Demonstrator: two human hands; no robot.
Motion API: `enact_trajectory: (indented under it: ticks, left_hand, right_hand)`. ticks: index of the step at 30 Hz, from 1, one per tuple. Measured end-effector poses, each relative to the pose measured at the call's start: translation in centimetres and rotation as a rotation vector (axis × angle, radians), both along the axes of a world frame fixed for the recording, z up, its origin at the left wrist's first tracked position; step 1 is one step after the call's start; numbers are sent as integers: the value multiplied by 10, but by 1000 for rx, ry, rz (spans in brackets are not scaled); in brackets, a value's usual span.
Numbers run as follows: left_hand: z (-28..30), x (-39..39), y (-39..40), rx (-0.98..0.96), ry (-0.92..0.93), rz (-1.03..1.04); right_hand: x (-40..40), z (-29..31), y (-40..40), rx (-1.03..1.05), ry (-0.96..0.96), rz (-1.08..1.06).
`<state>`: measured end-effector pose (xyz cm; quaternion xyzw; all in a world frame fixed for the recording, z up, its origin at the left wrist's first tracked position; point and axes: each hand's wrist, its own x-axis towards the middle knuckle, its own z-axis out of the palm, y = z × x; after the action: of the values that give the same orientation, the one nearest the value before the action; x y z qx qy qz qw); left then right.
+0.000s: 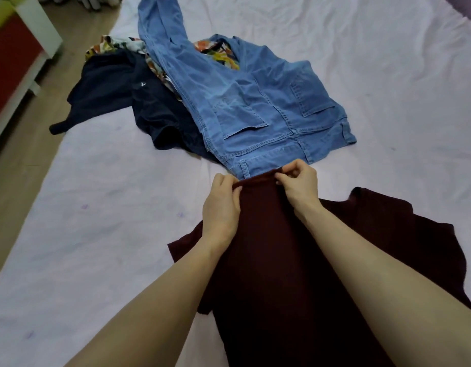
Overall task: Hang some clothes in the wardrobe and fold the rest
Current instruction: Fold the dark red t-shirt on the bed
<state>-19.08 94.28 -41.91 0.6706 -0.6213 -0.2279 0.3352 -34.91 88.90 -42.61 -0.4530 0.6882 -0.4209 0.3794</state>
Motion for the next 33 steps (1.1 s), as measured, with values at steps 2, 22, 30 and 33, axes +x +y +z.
enact_trajectory:
  ticks: [2, 22, 30, 33]
  left_hand:
    - [-5, 2, -3, 44, -57, 51]
    - [0, -212, -18, 249, -294, -409]
    - [-13, -276, -44, 283, -506, -466]
    - [-8, -291, -54, 159, -648, -526]
  right_hand:
    - [2, -4, -8, 9, -24, 15]
    - [-250, 11, 30, 425, 784, 363]
    - [-293, 7, 56, 415, 858, 561]
    - [-298, 3, 62, 207, 802, 528]
